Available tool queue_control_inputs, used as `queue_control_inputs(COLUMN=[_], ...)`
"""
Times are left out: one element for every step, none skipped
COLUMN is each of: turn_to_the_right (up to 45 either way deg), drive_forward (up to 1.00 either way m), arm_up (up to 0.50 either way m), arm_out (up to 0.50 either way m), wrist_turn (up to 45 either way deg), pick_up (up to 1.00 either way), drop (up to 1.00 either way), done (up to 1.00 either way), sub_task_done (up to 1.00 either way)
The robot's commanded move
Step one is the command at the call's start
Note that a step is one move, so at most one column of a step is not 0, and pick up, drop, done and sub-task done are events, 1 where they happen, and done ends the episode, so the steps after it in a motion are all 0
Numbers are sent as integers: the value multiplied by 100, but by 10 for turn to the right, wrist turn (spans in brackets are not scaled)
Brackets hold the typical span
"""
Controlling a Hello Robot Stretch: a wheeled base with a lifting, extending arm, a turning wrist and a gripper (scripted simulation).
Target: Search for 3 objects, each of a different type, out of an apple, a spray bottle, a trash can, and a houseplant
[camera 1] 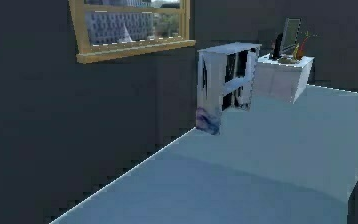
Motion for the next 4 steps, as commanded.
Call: queue_control_inputs(turn_to_the_right=[30, 0, 330, 30], drive_forward=[0, 55, 0, 0], arm_up=[0, 0, 0, 0], arm_out=[0, 0, 0, 0], wrist_turn=[0, 0, 0, 0], pick_up=[0, 0, 0, 0], drop=[0, 0, 0, 0], done=[0, 0, 0, 0], sub_task_done=[0, 0, 0, 0])
